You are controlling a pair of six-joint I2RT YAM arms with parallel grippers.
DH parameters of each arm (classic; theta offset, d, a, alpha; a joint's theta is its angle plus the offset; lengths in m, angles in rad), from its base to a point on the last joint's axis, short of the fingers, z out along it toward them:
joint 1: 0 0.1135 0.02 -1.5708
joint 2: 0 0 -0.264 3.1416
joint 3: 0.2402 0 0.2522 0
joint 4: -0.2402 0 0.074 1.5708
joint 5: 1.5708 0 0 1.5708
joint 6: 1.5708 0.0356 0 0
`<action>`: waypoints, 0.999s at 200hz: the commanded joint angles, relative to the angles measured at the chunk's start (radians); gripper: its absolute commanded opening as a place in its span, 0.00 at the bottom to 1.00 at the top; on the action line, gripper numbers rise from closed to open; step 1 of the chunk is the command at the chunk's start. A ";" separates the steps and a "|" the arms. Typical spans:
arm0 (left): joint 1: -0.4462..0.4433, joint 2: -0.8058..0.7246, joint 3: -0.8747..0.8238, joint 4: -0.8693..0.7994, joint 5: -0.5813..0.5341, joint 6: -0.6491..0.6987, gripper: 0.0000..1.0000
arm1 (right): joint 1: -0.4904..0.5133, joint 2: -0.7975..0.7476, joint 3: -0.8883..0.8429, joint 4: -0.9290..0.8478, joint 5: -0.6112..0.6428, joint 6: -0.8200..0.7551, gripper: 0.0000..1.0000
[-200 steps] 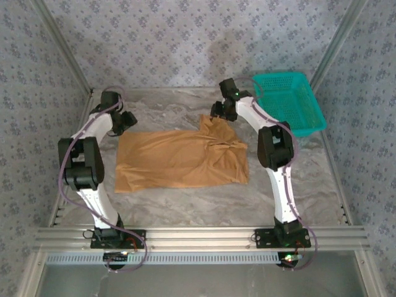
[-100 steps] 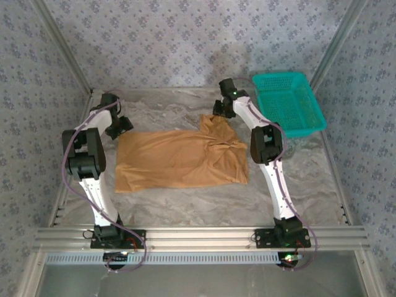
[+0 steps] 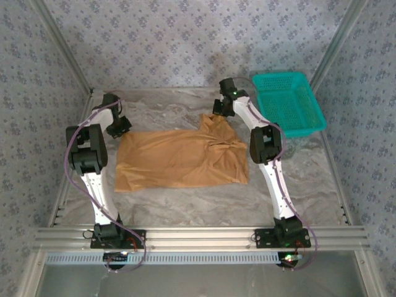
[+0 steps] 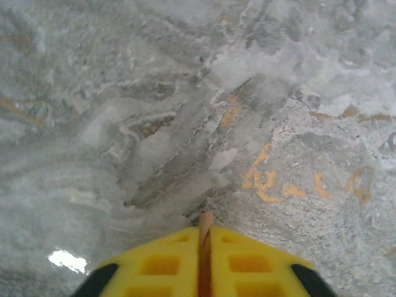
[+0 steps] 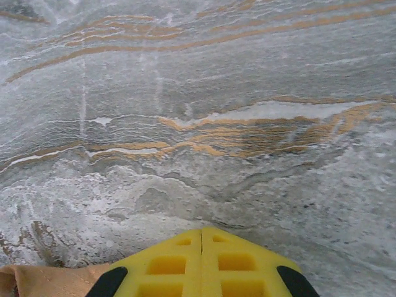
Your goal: Fold the inside-out t-shirt
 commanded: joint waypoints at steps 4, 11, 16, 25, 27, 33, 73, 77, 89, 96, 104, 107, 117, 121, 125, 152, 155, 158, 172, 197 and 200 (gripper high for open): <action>0.004 0.011 0.027 -0.044 0.032 -0.013 0.00 | 0.004 0.001 0.066 -0.035 -0.026 0.004 0.00; 0.003 0.003 0.035 -0.045 0.038 -0.018 0.00 | 0.001 -0.018 0.068 -0.030 -0.022 0.010 0.00; 0.003 -0.002 0.040 -0.047 0.039 -0.021 0.00 | -0.002 -0.031 0.068 -0.025 -0.023 0.015 0.00; 0.003 -0.014 0.052 -0.049 0.041 -0.025 0.00 | -0.008 -0.057 0.067 -0.012 -0.026 0.026 0.00; 0.003 -0.017 0.054 -0.049 0.043 -0.026 0.00 | -0.008 -0.062 0.068 -0.010 -0.027 0.029 0.00; 0.003 -0.025 0.060 -0.051 0.044 -0.027 0.00 | -0.012 -0.079 0.067 -0.002 -0.029 0.034 0.00; 0.004 -0.063 0.102 -0.068 0.039 -0.022 0.00 | -0.032 -0.172 0.058 0.032 -0.081 0.053 0.00; 0.003 -0.065 0.104 -0.069 0.036 -0.021 0.00 | -0.034 -0.180 0.052 0.038 -0.090 0.053 0.00; 0.004 -0.075 0.104 -0.065 0.031 -0.021 0.00 | -0.037 -0.207 0.027 0.062 -0.105 0.051 0.00; 0.004 -0.078 0.104 -0.062 0.030 -0.021 0.00 | -0.038 -0.220 0.010 0.078 -0.114 0.050 0.00; 0.004 -0.081 0.102 -0.058 0.032 -0.023 0.00 | -0.040 -0.233 -0.005 0.096 -0.122 0.045 0.00; 0.004 -0.082 0.100 -0.057 0.033 -0.023 0.00 | -0.040 -0.236 -0.007 0.101 -0.125 0.045 0.00; 0.004 -0.084 0.096 -0.055 0.036 -0.024 0.00 | -0.041 -0.241 -0.006 0.115 -0.136 0.041 0.00; 0.003 -0.085 0.094 -0.054 0.036 -0.024 0.00 | -0.041 -0.241 -0.004 0.119 -0.139 0.042 0.00; 0.004 -0.087 0.092 -0.053 0.037 -0.024 0.00 | -0.042 -0.242 -0.002 0.121 -0.141 0.042 0.00; 0.004 -0.093 0.081 -0.052 0.034 -0.021 0.00 | -0.042 -0.231 0.027 0.101 -0.163 0.047 0.00; 0.003 -0.094 0.078 -0.052 0.034 -0.020 0.00 | -0.043 -0.232 0.027 0.098 -0.165 0.045 0.00; 0.004 -0.096 0.077 -0.052 0.034 -0.020 0.00 | -0.043 -0.232 0.027 0.092 -0.166 0.045 0.00; 0.003 -0.108 0.066 -0.052 0.036 -0.021 0.00 | -0.042 -0.241 0.021 0.066 -0.179 0.034 0.00; 0.004 -0.169 0.000 -0.031 0.039 -0.031 0.00 | -0.032 -0.318 -0.073 0.022 -0.190 -0.001 0.00; 0.004 -0.182 -0.014 -0.026 0.038 -0.033 0.00 | -0.029 -0.338 -0.101 0.026 -0.189 -0.009 0.00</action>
